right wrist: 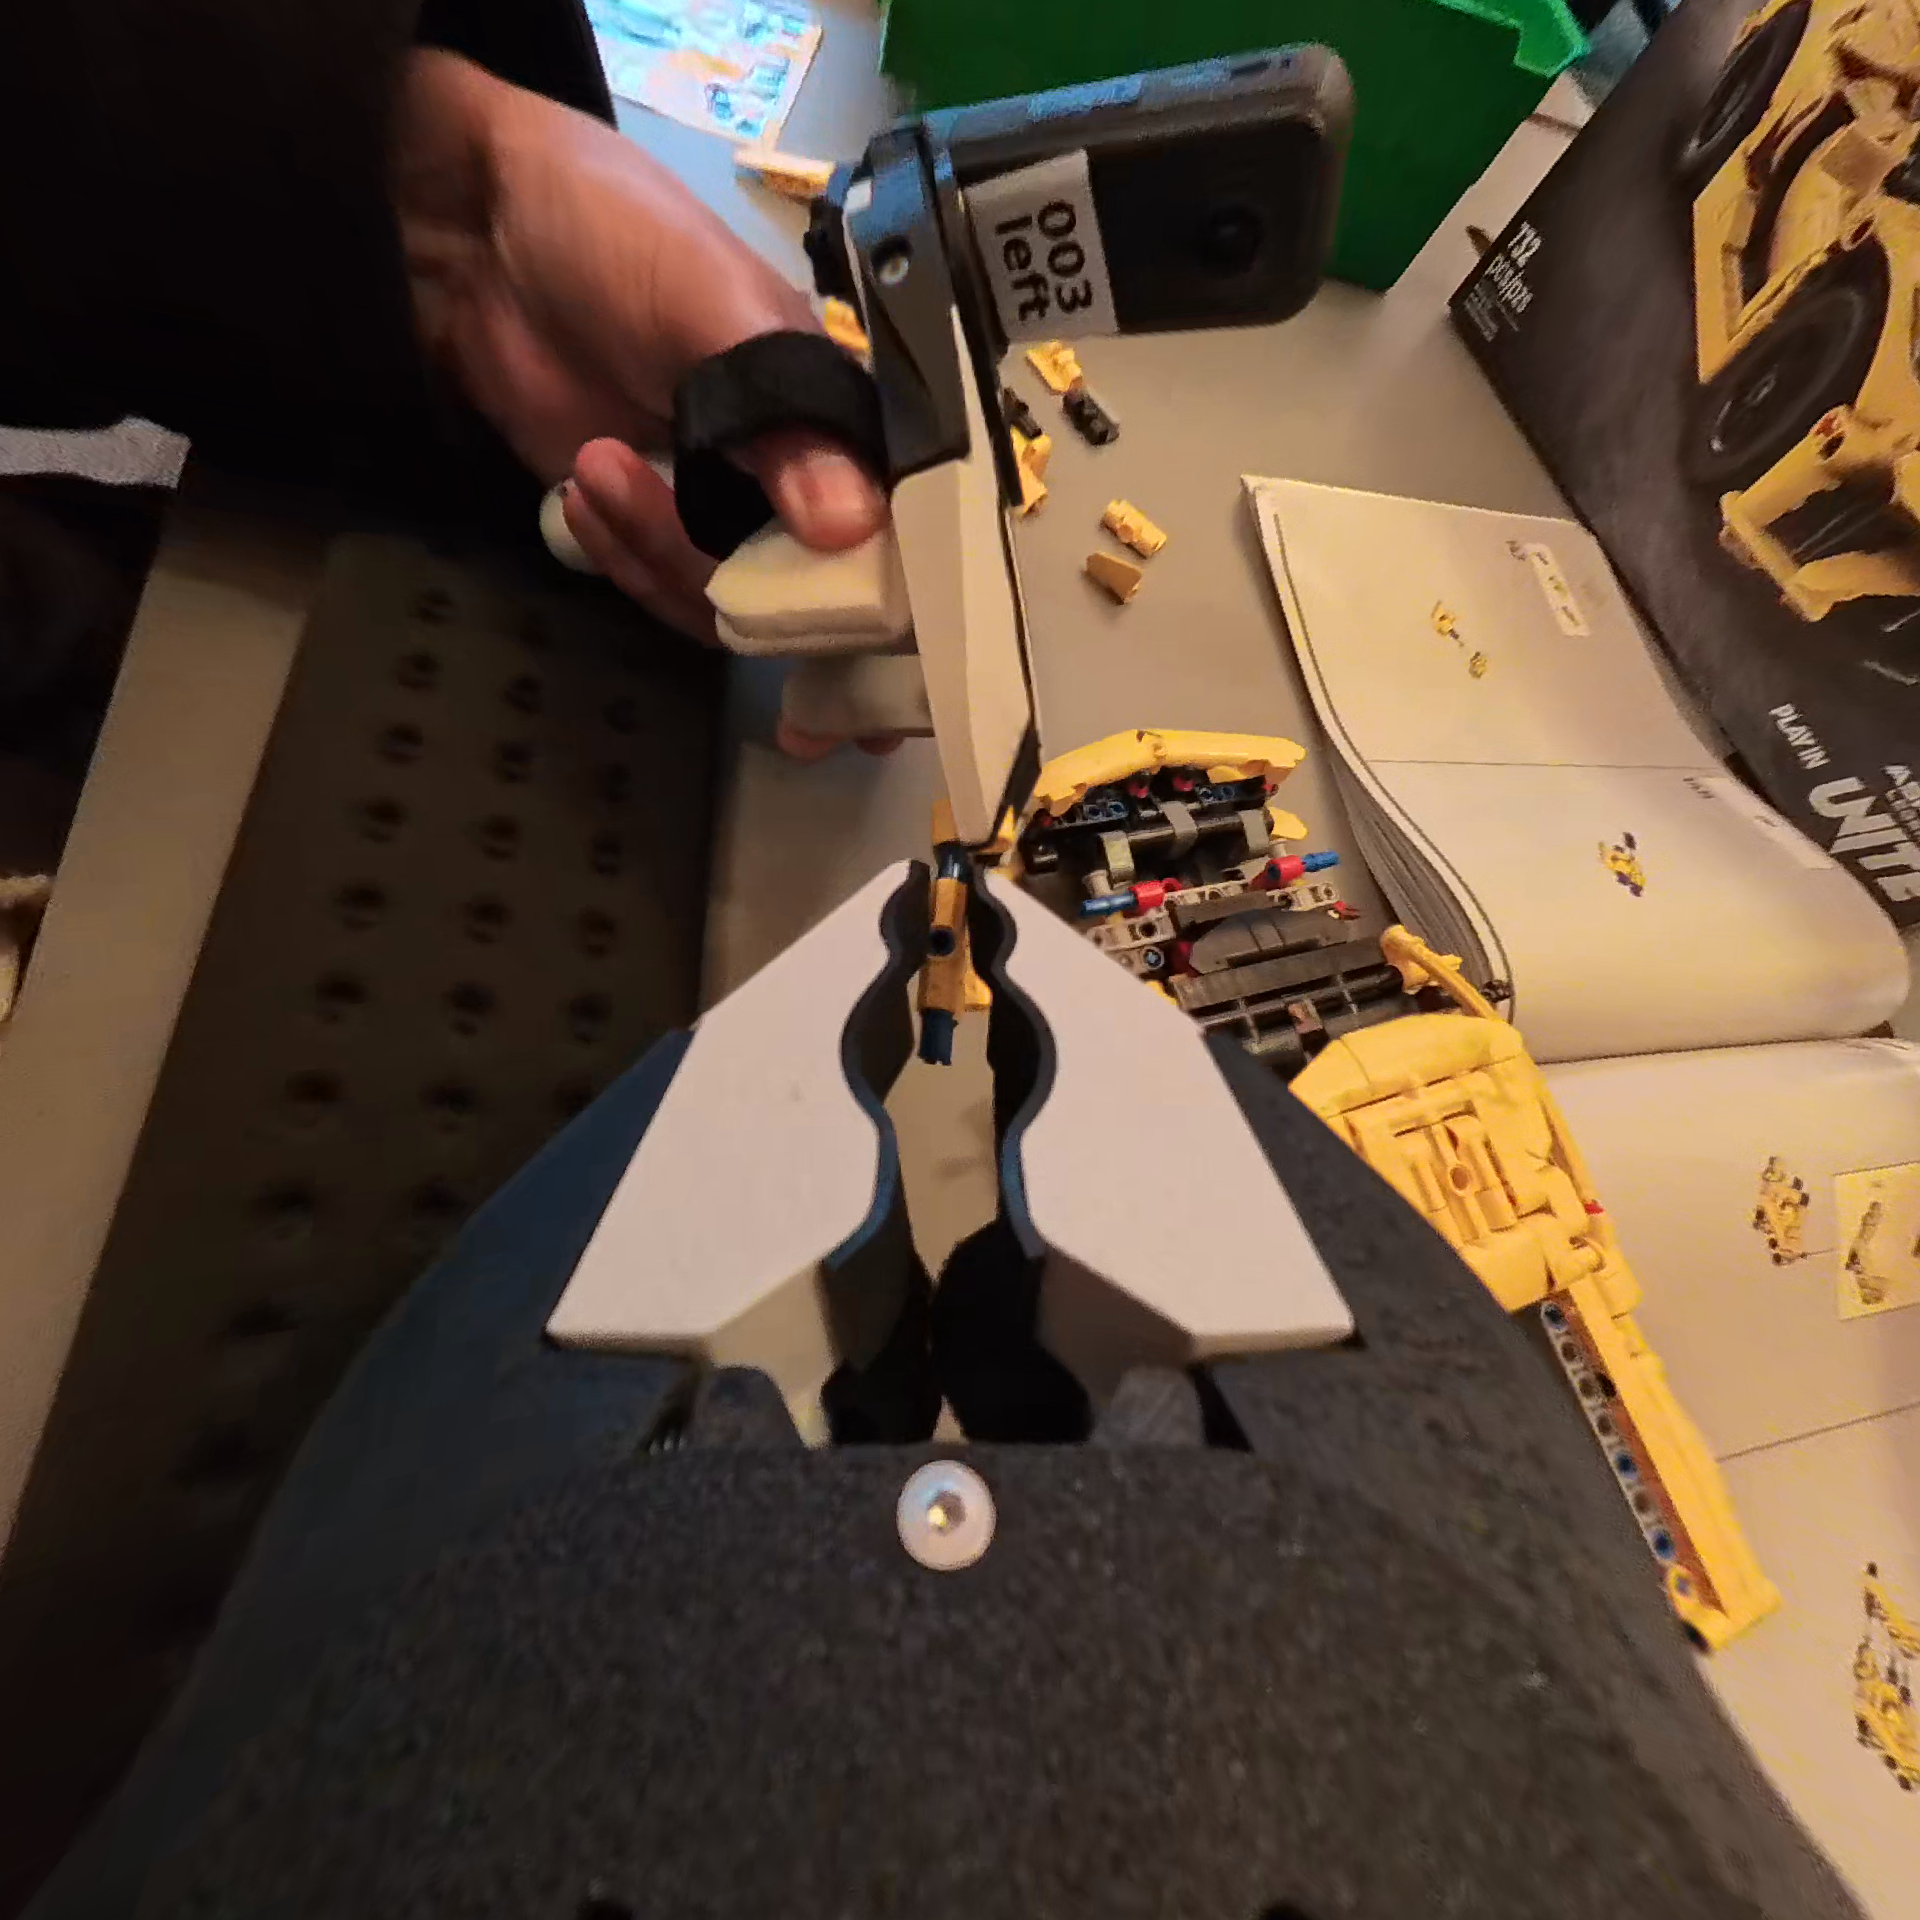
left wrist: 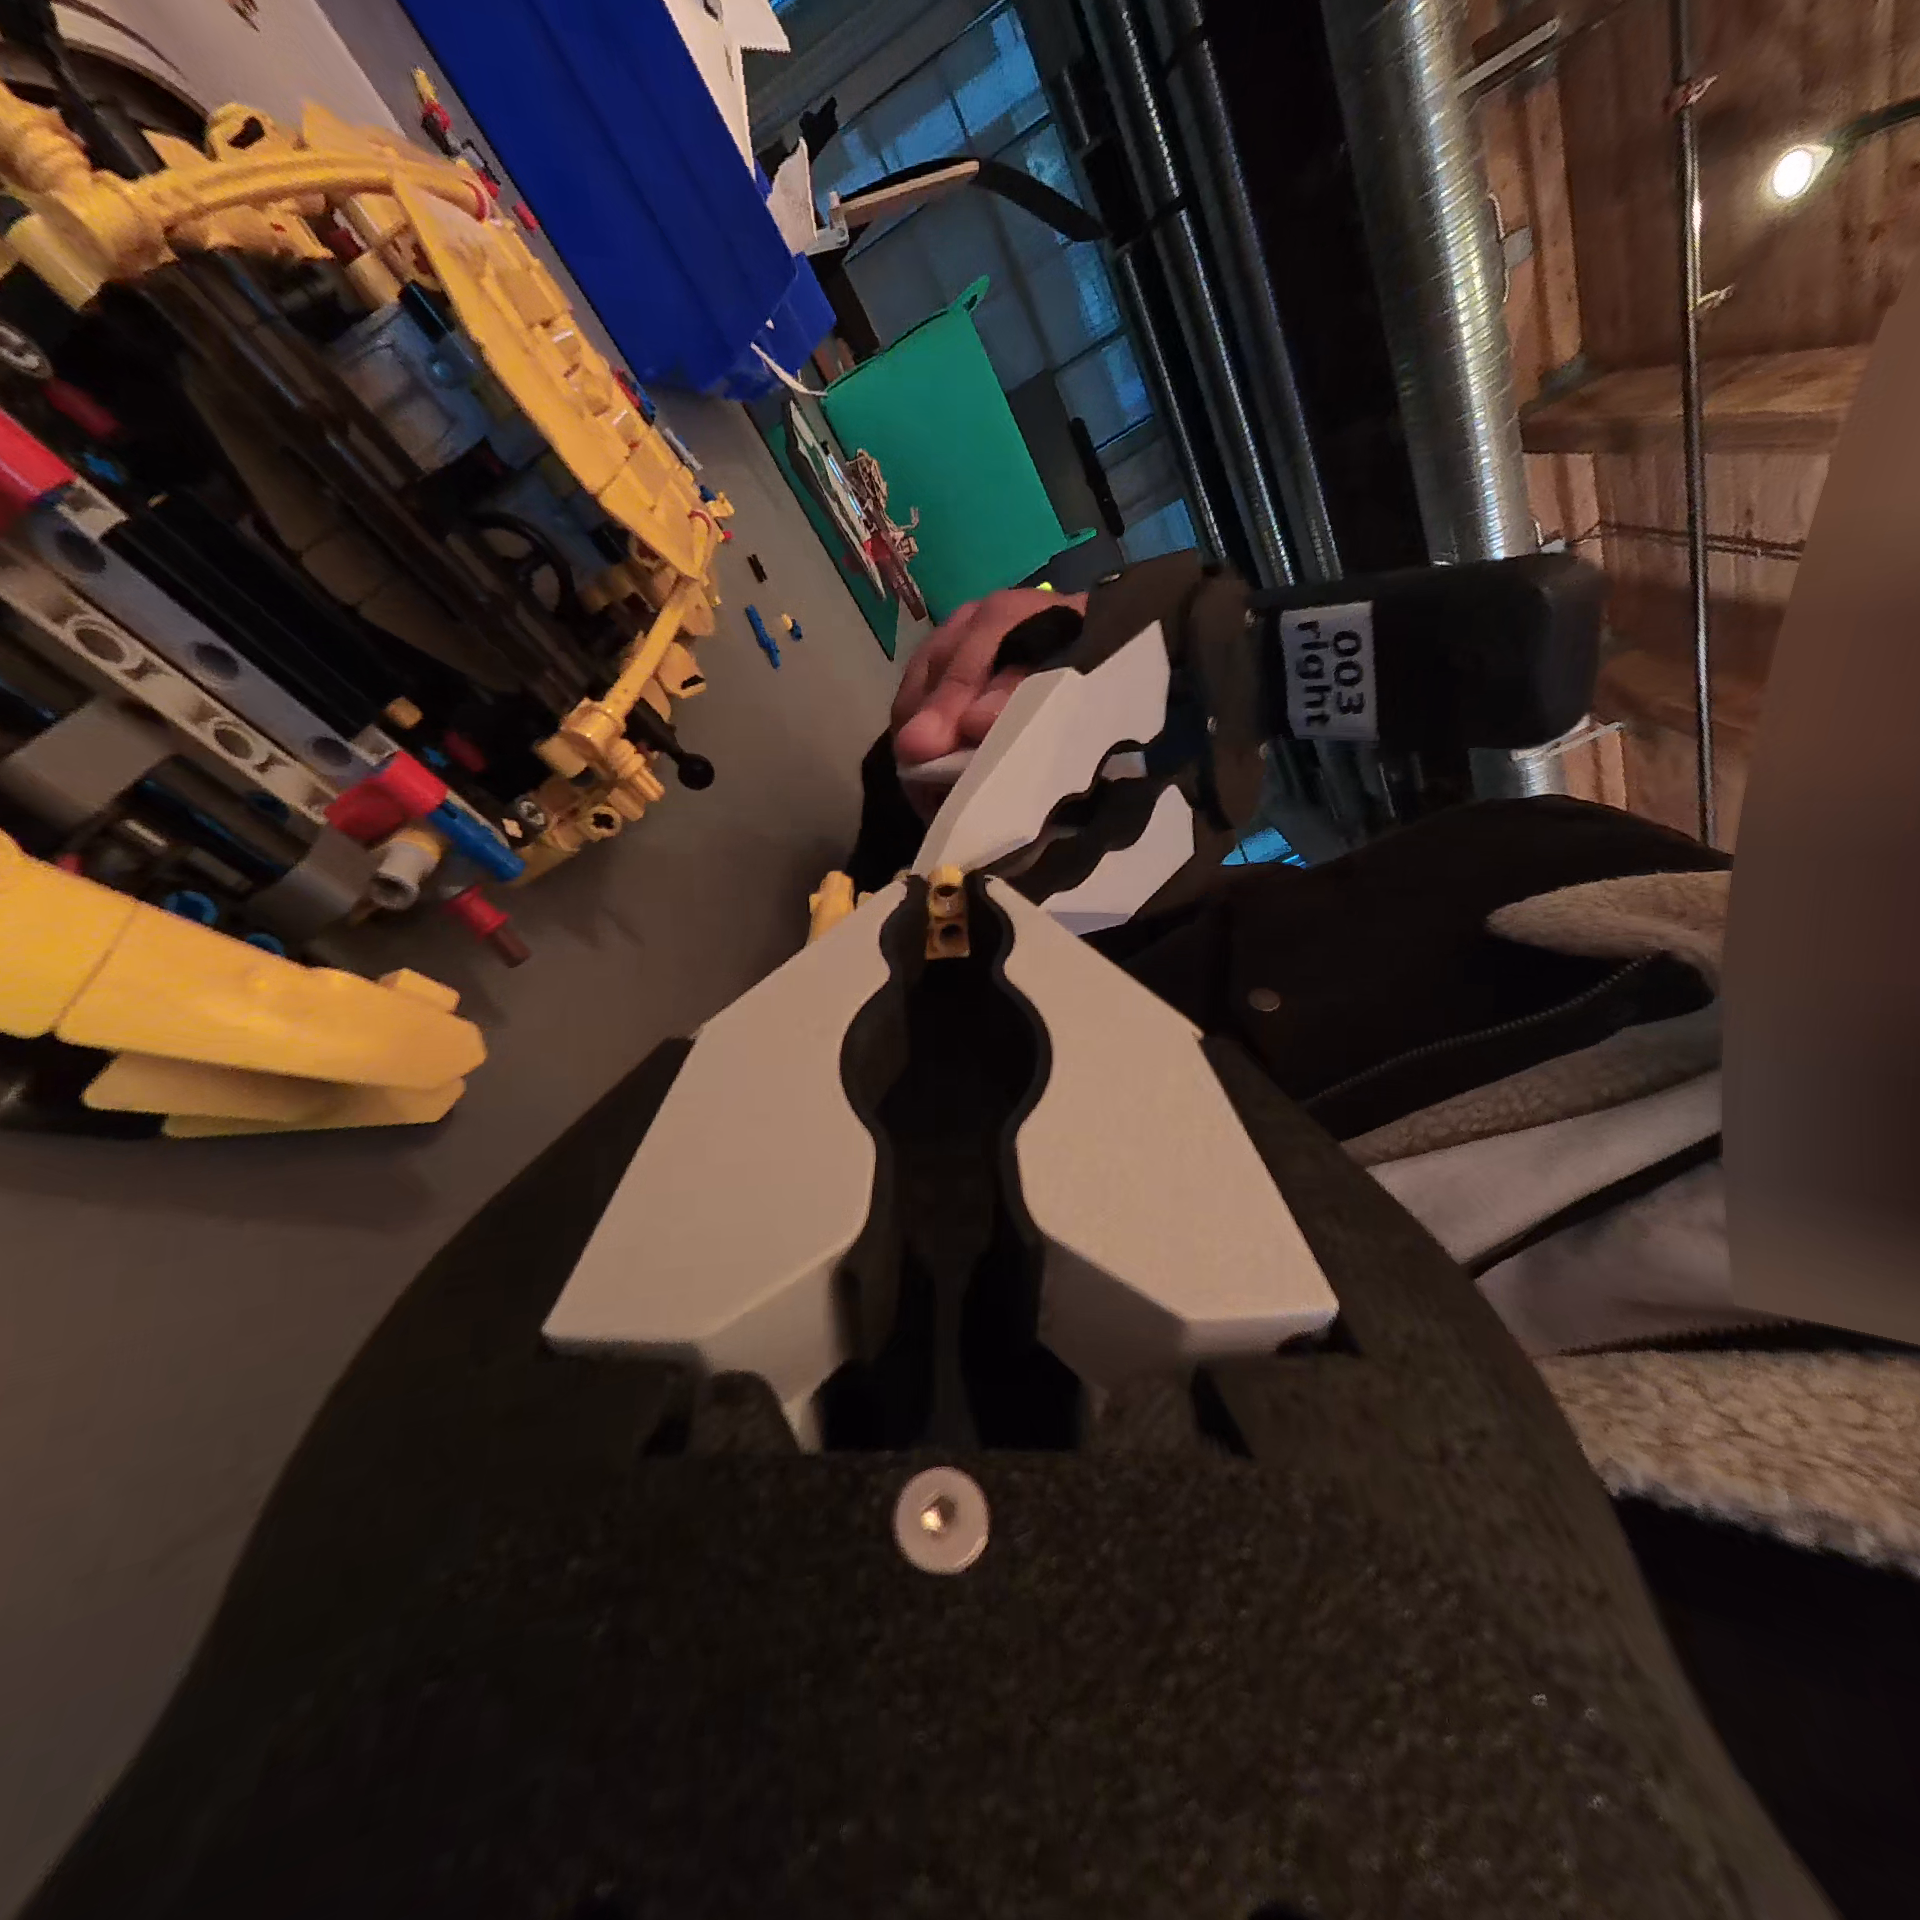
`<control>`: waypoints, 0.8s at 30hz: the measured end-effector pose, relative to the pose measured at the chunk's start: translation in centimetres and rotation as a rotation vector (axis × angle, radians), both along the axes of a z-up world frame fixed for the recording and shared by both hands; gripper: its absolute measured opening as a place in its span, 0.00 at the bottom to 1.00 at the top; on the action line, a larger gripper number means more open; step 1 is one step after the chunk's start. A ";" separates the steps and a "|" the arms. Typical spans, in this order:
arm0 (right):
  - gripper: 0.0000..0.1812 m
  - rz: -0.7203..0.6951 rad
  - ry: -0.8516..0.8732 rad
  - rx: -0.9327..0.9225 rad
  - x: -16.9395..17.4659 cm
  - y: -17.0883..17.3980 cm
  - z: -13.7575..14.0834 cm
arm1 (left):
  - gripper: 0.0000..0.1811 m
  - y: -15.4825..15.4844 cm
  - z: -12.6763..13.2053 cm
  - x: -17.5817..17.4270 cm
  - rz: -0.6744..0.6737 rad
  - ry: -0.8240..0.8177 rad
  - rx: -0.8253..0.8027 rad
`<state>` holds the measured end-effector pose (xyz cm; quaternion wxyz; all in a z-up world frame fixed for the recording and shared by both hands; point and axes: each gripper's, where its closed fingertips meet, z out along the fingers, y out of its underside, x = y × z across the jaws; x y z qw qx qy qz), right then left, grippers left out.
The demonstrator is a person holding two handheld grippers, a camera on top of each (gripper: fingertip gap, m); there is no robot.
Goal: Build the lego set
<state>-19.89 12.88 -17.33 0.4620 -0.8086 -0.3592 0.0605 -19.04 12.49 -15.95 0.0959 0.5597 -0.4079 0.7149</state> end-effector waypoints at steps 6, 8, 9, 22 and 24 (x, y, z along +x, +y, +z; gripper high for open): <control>0.03 0.054 0.090 0.065 -0.6 -0.1 2.0 | 0.04 -0.1 1.9 -0.4 -0.049 -0.052 -0.196; 0.03 0.078 0.141 0.069 -0.6 -0.2 2.8 | 0.04 -0.2 2.5 -0.4 -0.062 -0.063 -0.273; 0.03 0.078 0.145 0.064 -0.6 -0.2 2.9 | 0.04 -0.2 2.5 -0.4 -0.063 -0.061 -0.290; 0.10 0.044 0.141 0.045 -0.5 0.4 3.2 | 0.04 0.9 2.8 -0.4 -0.038 -0.068 -0.373; 0.12 0.032 0.137 0.038 -0.2 0.5 3.0 | 0.04 1.3 2.7 -0.4 -0.030 -0.064 -0.393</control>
